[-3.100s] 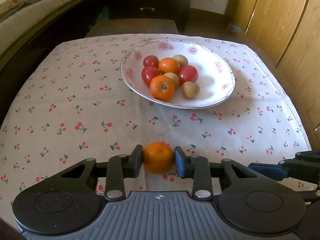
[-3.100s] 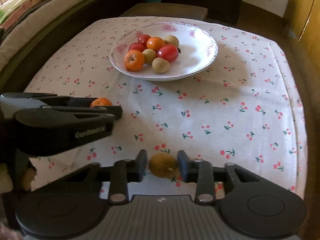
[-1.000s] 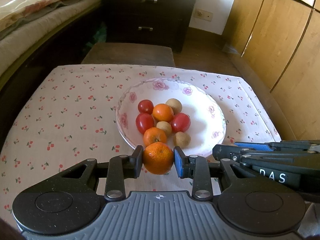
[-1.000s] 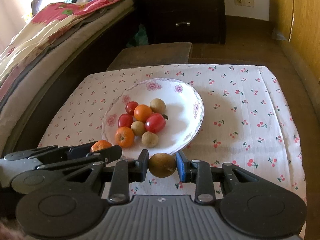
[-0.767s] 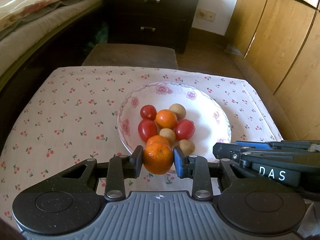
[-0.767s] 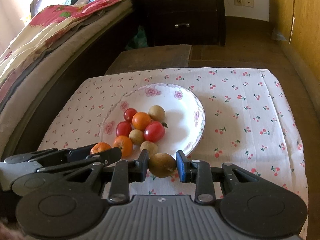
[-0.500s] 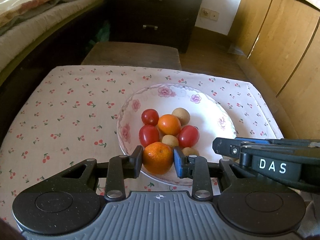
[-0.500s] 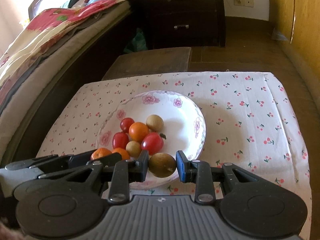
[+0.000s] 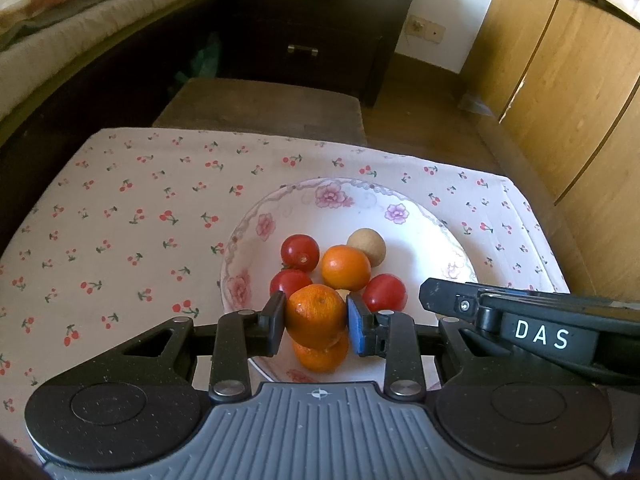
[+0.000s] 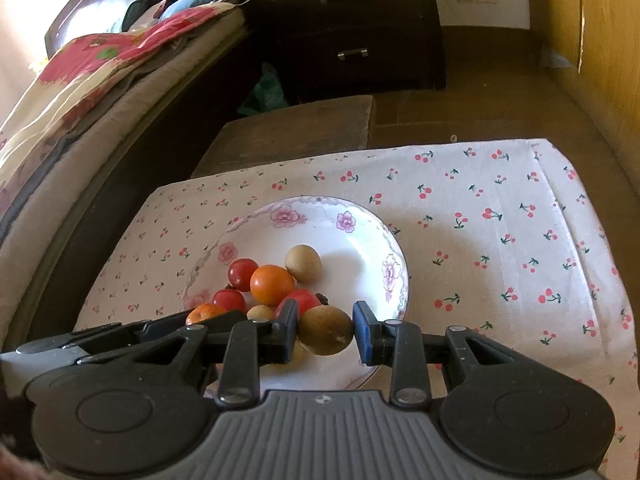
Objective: Organize fruits
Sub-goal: 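Open both tools to drop the mandarin and tan fruit into the bowl, then withdraw both open tools away from the bowl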
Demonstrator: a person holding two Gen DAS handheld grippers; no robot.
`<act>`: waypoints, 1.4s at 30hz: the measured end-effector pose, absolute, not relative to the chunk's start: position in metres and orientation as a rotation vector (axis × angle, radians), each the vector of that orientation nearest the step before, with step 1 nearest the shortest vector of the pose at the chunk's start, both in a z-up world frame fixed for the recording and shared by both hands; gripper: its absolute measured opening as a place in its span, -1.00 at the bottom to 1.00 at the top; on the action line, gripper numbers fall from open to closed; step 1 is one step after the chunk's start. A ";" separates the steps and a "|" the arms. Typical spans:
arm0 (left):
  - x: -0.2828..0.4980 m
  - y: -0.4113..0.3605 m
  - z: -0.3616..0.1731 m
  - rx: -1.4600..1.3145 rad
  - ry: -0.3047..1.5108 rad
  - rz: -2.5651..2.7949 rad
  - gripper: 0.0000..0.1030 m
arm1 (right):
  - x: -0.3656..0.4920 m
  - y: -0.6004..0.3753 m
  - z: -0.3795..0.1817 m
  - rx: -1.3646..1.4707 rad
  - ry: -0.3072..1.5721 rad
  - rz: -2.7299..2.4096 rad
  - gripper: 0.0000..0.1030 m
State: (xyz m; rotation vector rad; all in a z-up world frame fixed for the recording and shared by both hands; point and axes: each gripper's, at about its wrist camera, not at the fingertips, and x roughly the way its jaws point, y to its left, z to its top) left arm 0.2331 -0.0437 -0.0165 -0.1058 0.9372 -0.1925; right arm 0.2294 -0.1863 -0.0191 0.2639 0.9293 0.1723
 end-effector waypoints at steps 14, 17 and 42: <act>0.234 -0.038 -0.012 -0.125 0.921 -0.183 0.00 | 0.226 -0.189 -0.014 0.284 0.908 0.164 -0.34; 0.233 -0.037 -0.009 -0.125 0.913 -0.180 0.06 | 0.224 -0.188 -0.014 0.285 0.910 0.162 -0.32; 0.189 -0.034 0.011 -0.052 0.816 -0.122 0.58 | 0.179 -0.195 0.001 0.280 0.888 0.115 -0.23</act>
